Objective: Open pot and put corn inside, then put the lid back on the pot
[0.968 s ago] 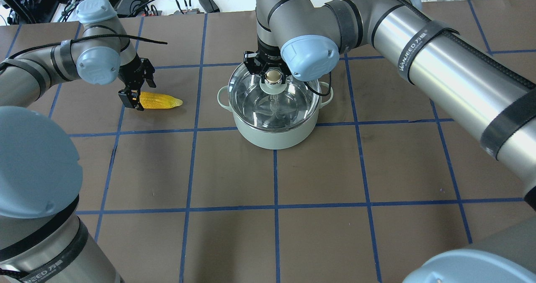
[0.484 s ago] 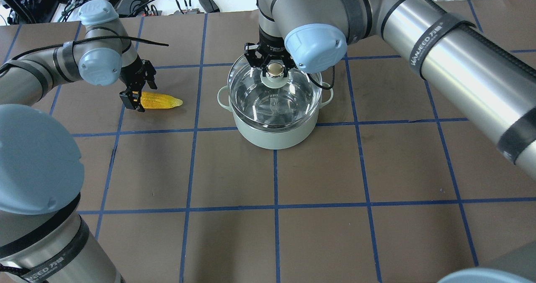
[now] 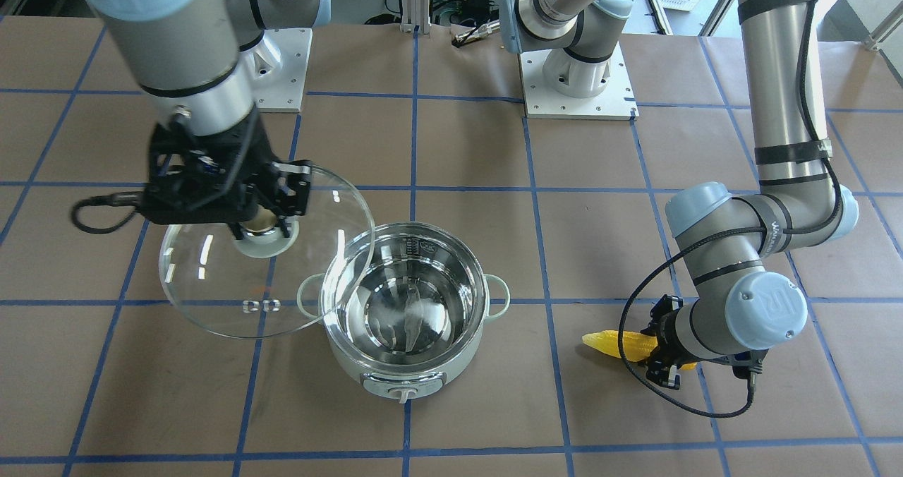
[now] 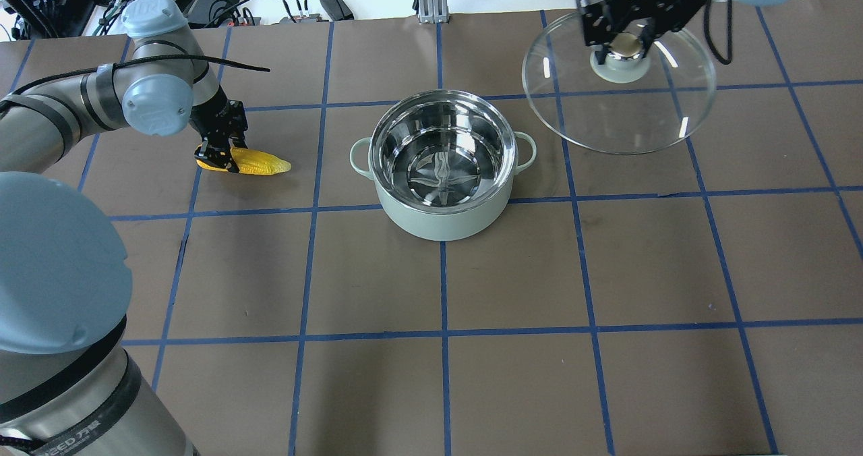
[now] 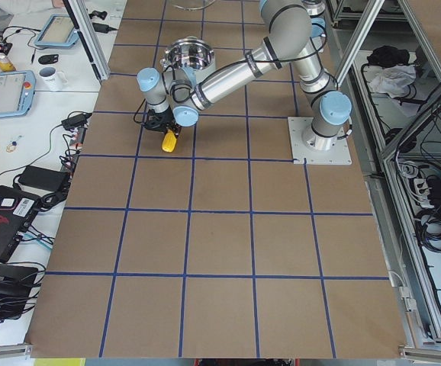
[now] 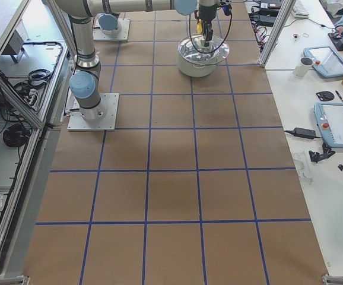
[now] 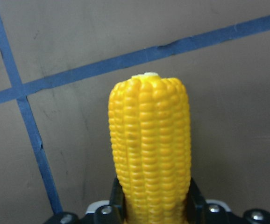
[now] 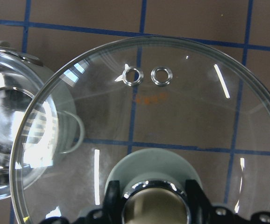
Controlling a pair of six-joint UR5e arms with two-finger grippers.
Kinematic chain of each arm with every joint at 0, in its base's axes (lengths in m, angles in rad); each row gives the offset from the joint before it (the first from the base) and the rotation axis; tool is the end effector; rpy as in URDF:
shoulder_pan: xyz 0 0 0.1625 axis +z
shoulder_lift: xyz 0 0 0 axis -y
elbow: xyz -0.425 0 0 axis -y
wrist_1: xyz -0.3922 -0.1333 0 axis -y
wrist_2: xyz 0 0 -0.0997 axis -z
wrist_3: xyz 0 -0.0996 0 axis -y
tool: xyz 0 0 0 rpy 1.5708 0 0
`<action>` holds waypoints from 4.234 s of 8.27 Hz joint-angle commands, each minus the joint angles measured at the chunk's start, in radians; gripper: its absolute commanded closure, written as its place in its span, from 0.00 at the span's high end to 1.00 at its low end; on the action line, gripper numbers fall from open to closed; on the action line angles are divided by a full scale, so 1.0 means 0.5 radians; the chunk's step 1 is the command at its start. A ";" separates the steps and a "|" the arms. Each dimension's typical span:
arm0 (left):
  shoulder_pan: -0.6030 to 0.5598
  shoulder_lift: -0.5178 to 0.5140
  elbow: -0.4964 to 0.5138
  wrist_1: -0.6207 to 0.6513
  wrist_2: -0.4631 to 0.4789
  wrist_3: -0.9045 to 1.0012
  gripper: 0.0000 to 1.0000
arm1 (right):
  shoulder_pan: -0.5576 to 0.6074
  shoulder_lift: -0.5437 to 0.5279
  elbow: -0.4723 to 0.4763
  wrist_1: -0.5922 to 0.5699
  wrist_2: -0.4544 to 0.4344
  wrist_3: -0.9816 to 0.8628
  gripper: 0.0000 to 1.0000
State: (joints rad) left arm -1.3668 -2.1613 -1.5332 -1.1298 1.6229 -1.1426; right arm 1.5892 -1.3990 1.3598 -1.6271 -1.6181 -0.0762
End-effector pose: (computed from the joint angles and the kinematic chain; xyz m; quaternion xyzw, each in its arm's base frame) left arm 0.0079 -0.6707 0.1996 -0.6212 0.7812 0.0381 0.0485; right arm 0.1391 -0.5708 0.5071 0.0461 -0.9975 0.0470 0.0250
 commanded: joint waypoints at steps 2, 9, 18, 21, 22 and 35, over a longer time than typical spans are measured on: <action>-0.003 0.302 0.017 -0.215 0.012 -0.147 0.00 | -0.270 -0.083 0.063 0.113 -0.019 -0.387 0.18; -0.668 0.595 0.014 0.167 -0.192 -0.493 0.00 | -0.301 -0.074 0.069 0.107 -0.007 -0.443 0.16; -1.108 0.368 -0.017 0.404 -0.365 -0.697 0.22 | -0.301 -0.071 0.075 0.103 -0.013 -0.446 0.16; -1.108 0.313 -0.017 0.394 -0.359 -0.694 0.54 | -0.301 -0.068 0.075 0.103 -0.013 -0.446 0.16; -1.108 0.310 -0.017 0.391 -0.350 -0.718 0.63 | -0.301 -0.067 0.078 0.103 -0.010 -0.446 0.16; -0.461 0.631 0.026 0.021 -0.295 1.393 1.00 | -0.206 -0.025 0.042 -0.004 0.125 -0.201 0.19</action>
State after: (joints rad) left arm -1.6750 -1.8743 -1.5211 -1.0751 1.4552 -0.7017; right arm 1.4519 -1.4237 1.3880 -1.6038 -1.5807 -0.2381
